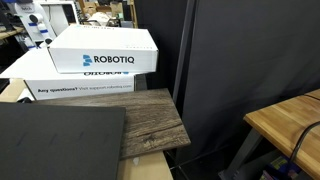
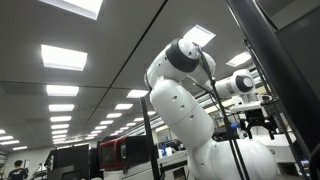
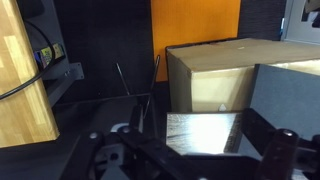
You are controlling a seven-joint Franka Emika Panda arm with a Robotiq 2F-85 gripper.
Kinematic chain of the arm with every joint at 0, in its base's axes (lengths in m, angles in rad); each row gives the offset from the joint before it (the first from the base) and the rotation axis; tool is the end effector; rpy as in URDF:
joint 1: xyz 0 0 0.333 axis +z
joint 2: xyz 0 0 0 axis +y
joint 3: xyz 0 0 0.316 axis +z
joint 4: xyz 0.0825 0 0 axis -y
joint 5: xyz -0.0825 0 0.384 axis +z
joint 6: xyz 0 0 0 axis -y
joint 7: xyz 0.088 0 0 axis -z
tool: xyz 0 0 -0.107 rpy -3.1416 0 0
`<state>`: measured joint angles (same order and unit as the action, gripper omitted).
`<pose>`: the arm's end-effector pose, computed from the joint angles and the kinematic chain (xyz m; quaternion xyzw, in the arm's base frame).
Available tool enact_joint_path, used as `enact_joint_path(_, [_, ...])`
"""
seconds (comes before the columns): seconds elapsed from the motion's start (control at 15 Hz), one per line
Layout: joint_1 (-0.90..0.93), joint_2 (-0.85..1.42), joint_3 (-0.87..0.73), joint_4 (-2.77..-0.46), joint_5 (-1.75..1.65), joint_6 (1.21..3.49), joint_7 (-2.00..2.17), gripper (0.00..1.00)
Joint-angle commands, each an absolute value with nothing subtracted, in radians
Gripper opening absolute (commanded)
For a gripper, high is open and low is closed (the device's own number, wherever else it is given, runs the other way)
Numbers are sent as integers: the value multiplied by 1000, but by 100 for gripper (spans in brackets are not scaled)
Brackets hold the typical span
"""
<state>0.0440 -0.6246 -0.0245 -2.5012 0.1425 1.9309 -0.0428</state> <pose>0.3668 0.0163 0.4993 -0.9968 -0.0099 -0.0275 0.0742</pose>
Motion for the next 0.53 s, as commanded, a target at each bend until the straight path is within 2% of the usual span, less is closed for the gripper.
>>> enact_joint_path(0.0, [33,-627,-20,-2508,129,1957,-52,100])
enact_joint_path(0.47, [53,-623,-39,-2498,134,1915,-97,100])
